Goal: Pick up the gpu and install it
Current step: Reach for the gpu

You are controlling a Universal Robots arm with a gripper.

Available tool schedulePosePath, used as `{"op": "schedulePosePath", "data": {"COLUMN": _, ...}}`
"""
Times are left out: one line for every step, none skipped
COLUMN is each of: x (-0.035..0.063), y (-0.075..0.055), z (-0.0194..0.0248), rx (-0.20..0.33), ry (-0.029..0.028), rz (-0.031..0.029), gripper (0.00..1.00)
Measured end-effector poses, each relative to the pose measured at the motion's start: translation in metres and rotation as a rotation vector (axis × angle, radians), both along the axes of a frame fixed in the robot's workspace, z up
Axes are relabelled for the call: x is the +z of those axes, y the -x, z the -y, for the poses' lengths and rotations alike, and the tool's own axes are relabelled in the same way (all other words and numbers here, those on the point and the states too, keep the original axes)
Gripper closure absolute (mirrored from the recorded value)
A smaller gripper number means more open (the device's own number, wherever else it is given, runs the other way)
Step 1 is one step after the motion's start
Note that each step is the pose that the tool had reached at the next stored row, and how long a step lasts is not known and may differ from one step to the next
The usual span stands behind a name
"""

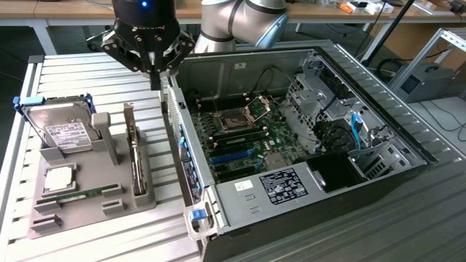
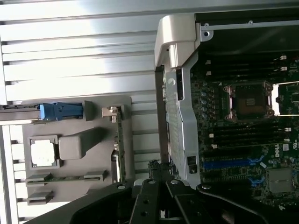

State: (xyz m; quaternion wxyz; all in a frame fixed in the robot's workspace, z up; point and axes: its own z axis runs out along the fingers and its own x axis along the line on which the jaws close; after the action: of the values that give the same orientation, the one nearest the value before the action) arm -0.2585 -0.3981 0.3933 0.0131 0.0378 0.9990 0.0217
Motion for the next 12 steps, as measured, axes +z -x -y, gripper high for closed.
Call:
{"op": "schedulePosePath", "data": {"x": 0.0000, "y": 0.002, "z": 0.0000, "rx": 0.000, "ry": 0.0000, "rz": 0.0000, "gripper": 0.89}}
{"op": "schedulePosePath", "data": {"x": -0.0001, "y": 0.005, "z": 0.0000, "rx": 0.000, "ry": 0.0000, "rz": 0.0001, "gripper": 0.89}}
{"op": "schedulePosePath", "data": {"x": -0.0001, "y": 0.007, "z": 0.0000, "rx": 0.000, "ry": 0.0000, "rz": 0.0000, "gripper": 0.89}}
{"op": "schedulePosePath", "data": {"x": -0.0001, "y": 0.009, "z": 0.0000, "rx": 0.000, "ry": 0.0000, "rz": 0.0000, "gripper": 0.89}}
{"op": "schedulePosePath", "data": {"x": -0.0001, "y": 0.011, "z": 0.0000, "rx": 0.000, "ry": -0.0001, "rz": 0.0001, "gripper": 0.89}}
{"op": "schedulePosePath", "data": {"x": -0.0001, "y": 0.014, "z": 0.0000, "rx": -0.001, "ry": 0.0000, "rz": 0.0001, "gripper": 0.89}}
{"op": "schedulePosePath", "data": {"x": -0.0001, "y": 0.016, "z": 0.0000, "rx": -0.001, "ry": 0.0000, "rz": 0.0001, "gripper": 0.89}}
{"op": "schedulePosePath", "data": {"x": -0.0001, "y": 0.017, "z": 0.0000, "rx": -0.001, "ry": 0.0000, "rz": 0.0001, "gripper": 0.89}}
{"op": "schedulePosePath", "data": {"x": -0.0001, "y": 0.018, "z": 0.0000, "rx": -0.002, "ry": 0.0000, "rz": 0.0000, "gripper": 0.89}}
{"op": "schedulePosePath", "data": {"x": -0.0001, "y": 0.019, "z": 0.0000, "rx": -0.002, "ry": 0.0000, "rz": 0.0000, "gripper": 0.89}}
{"op": "schedulePosePath", "data": {"x": -0.0001, "y": 0.020, "z": 0.0000, "rx": -0.002, "ry": 0.0000, "rz": 0.0000, "gripper": 0.89}}
{"op": "schedulePosePath", "data": {"x": -0.0001, "y": 0.020, "z": 0.0000, "rx": -0.002, "ry": 0.0000, "rz": 0.0000, "gripper": 0.89}}
